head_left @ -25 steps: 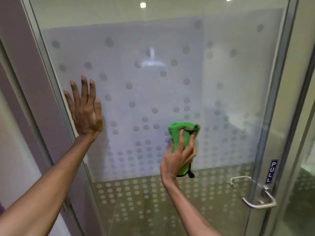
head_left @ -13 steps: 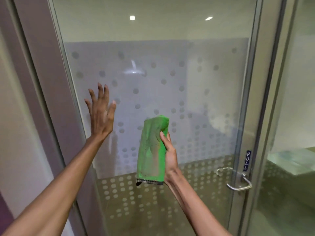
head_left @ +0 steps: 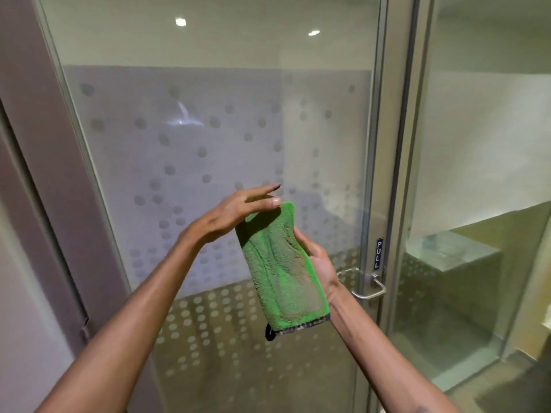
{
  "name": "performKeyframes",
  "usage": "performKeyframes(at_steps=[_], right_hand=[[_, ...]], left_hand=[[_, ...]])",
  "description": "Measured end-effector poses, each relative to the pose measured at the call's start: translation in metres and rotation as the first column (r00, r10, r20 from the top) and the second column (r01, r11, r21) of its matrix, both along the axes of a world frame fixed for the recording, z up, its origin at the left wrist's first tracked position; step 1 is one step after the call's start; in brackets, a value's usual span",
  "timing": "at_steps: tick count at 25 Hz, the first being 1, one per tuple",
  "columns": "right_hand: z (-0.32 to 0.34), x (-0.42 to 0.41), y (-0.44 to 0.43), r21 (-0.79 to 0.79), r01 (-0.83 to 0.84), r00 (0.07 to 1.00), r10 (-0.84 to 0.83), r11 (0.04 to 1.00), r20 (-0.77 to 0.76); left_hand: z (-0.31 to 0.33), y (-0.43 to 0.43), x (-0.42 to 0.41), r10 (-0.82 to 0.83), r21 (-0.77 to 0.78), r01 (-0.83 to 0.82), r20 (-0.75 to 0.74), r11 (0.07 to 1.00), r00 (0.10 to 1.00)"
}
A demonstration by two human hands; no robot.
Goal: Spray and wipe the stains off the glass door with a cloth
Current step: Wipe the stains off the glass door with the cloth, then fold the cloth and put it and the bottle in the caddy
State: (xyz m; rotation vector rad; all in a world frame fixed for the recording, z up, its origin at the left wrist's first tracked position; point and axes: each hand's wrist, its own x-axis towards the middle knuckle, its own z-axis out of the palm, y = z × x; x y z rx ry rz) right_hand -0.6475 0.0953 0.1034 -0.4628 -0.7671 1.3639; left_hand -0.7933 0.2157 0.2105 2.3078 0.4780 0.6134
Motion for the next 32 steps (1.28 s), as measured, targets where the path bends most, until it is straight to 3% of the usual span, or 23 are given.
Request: performKeyframes(at_steps=[3, 6, 10, 14, 17, 21, 23, 26, 29, 32], right_hand=[[-0.004, 0.036, -0.022, -0.01, 0.101, 0.983, -0.098, 0.995, 0.153], [-0.016, 0.084, -0.046, -0.12, 0.277, 0.93, -0.235, 0.953, 0.283], [-0.013, 0.156, -0.106, -0.083, 0.153, 0.985, -0.145, 0.985, 0.095], [-0.032, 0.247, -0.171, -0.038, 0.144, 0.99, -0.143, 0.989, 0.011], [-0.041, 0.3, -0.213, -0.021, 0.264, 0.963, -0.263, 0.964, 0.057], [-0.056, 0.369, -0.253, -0.073, 0.537, 0.836, -0.52, 0.84, 0.174], [-0.061, 0.4, -0.27, -0.112, 0.607, 0.793, -0.59, 0.787, 0.153], [-0.074, 0.443, -0.296, -0.173, 0.679, 0.733, -0.669, 0.713, 0.12], [-0.094, 0.482, -0.321, -0.205, 0.728, 0.682, -0.722, 0.654, 0.119], [-0.112, 0.522, -0.344, -0.268, 0.785, 0.609, -0.776, 0.559, 0.163]], left_hand=[[0.004, -0.015, 0.028, -0.104, -0.043, 0.102, -0.052, 0.994, 0.993], [-0.001, -0.031, 0.069, -0.137, -0.108, 0.137, 0.008, 0.985, 0.991], [-0.015, -0.057, 0.138, -0.072, -0.197, 0.101, 0.152, 0.975, 0.986], [-0.033, -0.087, 0.223, 0.041, -0.301, 0.055, 0.302, 0.952, 0.953], [-0.048, -0.113, 0.288, 0.098, -0.356, 0.034, 0.344, 0.934, 0.934], [-0.067, -0.152, 0.37, 0.141, -0.414, 0.02, 0.355, 0.91, 0.924], [-0.075, -0.167, 0.406, 0.117, -0.411, 0.015, 0.295, 0.911, 0.948], [-0.088, -0.18, 0.455, 0.039, -0.417, -0.012, 0.055, 0.909, 0.998], [-0.107, -0.191, 0.51, -0.11, -0.433, 0.046, -0.124, 0.9, 0.986], [-0.127, -0.203, 0.571, -0.232, -0.436, 0.128, -0.195, 0.891, 0.953]])
